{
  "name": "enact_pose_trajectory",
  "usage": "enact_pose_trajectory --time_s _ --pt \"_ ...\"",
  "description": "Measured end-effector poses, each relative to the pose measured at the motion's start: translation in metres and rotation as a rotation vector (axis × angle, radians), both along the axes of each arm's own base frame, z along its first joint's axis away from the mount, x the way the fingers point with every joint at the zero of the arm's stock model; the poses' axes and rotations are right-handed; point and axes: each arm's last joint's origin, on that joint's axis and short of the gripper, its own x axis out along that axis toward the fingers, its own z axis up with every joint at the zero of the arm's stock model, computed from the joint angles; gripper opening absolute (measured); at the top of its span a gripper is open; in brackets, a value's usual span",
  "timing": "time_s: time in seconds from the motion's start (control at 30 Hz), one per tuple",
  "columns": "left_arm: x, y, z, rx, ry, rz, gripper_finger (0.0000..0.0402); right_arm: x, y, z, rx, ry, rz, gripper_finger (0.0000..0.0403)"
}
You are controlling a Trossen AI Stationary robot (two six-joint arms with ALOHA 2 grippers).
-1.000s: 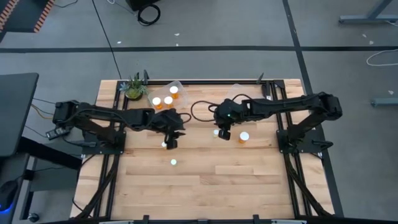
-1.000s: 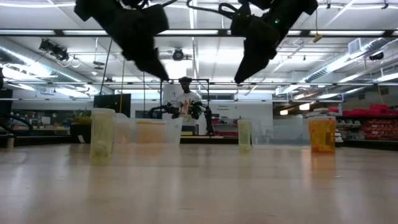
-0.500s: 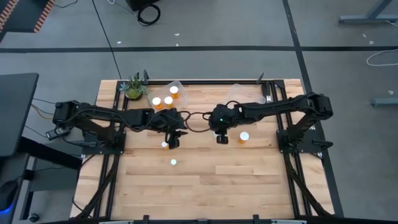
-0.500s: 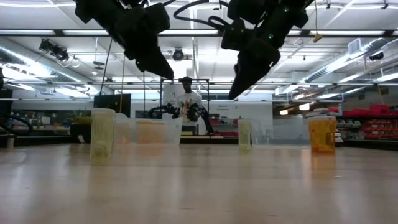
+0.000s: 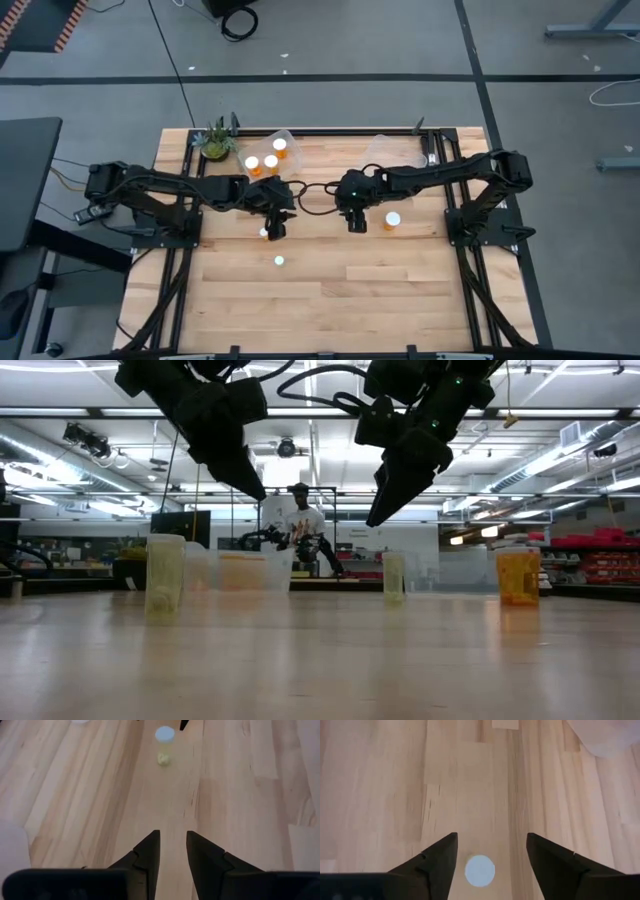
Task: Pick and place medicine bottles into bin by pill shape (circle, oval)
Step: Put the yellow tablet bottle into the right transparent bin
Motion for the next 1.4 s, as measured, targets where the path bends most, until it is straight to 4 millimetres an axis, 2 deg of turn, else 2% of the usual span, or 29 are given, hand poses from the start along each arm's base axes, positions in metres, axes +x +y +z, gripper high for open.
enact_pose_trajectory --time_s 0.17,0.63,0.87,1.27,1.4 --pt "0.0 0.0 0.0 0.021 0.003 -0.021 0.0105 -0.001 0.0 -0.002 0.014 -0.003 -0.005 0.0235" --pt "0.001 0.0 0.001 0.02 -0.016 -0.019 0.0102 -0.018 0.001 -0.043 0.038 0.013 -0.033 0.0227" --pt "0.002 0.0 0.002 0.02 -0.022 -0.02 0.01 -0.019 -0.001 -0.048 0.026 -0.02 -0.038 0.0224" --pt "0.002 0.0 0.002 0.02 -0.021 -0.019 0.0096 -0.019 -0.001 -0.048 0.028 -0.022 -0.043 0.0145" --pt "0.002 0.0 0.002 0.02 -0.021 -0.019 0.01 -0.02 -0.001 -0.045 0.019 -0.029 -0.05 0.0132"
